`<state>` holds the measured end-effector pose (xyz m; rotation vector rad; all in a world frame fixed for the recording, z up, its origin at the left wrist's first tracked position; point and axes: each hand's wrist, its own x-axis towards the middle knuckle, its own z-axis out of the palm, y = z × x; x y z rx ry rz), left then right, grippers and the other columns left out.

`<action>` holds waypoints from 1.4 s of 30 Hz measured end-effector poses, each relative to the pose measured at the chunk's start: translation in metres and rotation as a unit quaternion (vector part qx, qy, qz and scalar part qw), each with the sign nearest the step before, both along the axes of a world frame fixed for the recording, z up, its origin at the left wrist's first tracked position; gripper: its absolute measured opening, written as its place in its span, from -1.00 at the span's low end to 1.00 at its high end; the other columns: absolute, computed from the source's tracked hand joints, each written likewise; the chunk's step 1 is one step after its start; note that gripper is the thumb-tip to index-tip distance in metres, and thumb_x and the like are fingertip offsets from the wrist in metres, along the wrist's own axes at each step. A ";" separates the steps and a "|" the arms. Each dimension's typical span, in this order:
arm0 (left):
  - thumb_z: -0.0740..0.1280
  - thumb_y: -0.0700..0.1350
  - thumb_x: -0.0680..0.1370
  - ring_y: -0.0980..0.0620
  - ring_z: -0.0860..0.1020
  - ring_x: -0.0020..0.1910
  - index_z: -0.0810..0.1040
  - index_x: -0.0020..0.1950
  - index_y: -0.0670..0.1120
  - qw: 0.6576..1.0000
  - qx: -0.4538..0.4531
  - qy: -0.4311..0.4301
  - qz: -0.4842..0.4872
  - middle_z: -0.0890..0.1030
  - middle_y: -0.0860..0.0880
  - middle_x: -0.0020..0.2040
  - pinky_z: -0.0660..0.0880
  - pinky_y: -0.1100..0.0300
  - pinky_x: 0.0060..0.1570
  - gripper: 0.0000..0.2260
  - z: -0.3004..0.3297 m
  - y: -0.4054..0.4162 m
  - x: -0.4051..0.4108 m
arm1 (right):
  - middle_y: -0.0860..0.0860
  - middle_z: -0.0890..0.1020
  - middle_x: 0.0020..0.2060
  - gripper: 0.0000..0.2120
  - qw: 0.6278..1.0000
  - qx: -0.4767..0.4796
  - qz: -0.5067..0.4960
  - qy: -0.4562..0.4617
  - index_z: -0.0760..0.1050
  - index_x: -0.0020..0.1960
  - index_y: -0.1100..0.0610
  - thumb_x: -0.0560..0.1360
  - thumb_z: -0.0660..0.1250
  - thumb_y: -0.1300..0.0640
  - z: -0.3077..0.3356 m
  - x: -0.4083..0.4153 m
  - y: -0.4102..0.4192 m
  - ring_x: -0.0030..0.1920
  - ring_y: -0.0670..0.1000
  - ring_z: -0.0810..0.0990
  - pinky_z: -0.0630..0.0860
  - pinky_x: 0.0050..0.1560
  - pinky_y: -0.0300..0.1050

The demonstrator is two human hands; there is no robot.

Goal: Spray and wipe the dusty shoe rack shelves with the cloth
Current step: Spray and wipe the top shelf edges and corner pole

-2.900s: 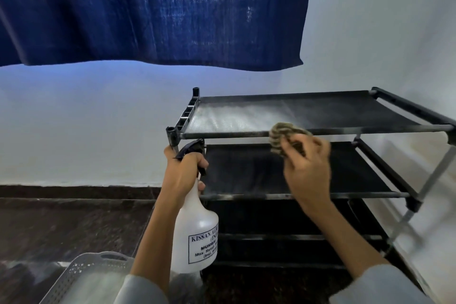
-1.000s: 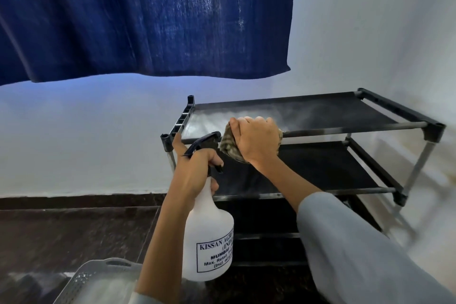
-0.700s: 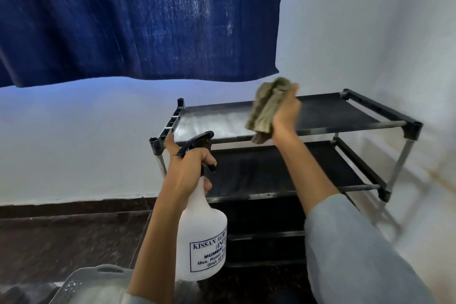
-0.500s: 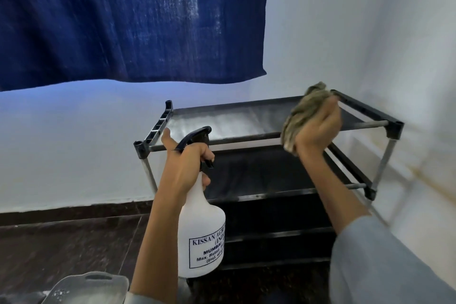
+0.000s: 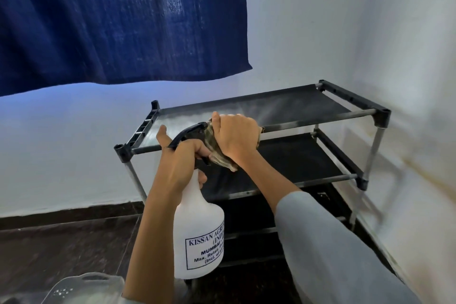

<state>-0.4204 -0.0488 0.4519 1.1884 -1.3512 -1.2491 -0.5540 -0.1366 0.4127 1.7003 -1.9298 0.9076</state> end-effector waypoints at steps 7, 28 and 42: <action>0.21 -0.30 0.46 -0.02 0.37 -0.65 -0.10 0.54 0.19 1.000 0.005 0.010 -0.013 0.57 -0.28 -0.09 0.40 0.15 -0.48 -0.20 0.000 0.002 -0.008 | 0.12 0.59 -0.19 -0.44 0.967 0.045 0.019 -0.248 0.52 -0.03 0.23 0.65 -0.14 -0.09 0.031 -0.014 -0.008 -0.12 0.13 0.59 0.48 -0.14 -0.01; 0.24 -0.29 0.44 -0.03 0.41 -0.60 -0.05 0.50 0.32 0.998 0.027 0.006 -0.051 0.58 -0.31 0.10 0.40 0.14 -0.46 -0.17 -0.012 0.002 -0.051 | -0.05 0.37 -0.58 -0.49 0.996 -0.071 -0.053 0.030 0.43 -0.45 0.09 0.62 0.04 0.00 -0.002 -0.105 0.024 -0.52 0.00 0.36 0.33 -0.37 -0.14; 0.23 -0.31 0.43 -0.04 0.39 -0.61 -0.10 0.52 0.30 0.998 0.043 0.019 -0.038 0.58 -0.34 0.10 0.40 0.16 -0.48 -0.14 -0.018 -0.001 -0.044 | 0.00 0.53 -0.18 -0.53 0.866 -0.125 0.007 -0.485 0.47 -0.09 0.12 0.64 -0.06 -0.16 0.049 -0.119 0.036 -0.10 0.03 0.53 0.39 -0.03 -0.10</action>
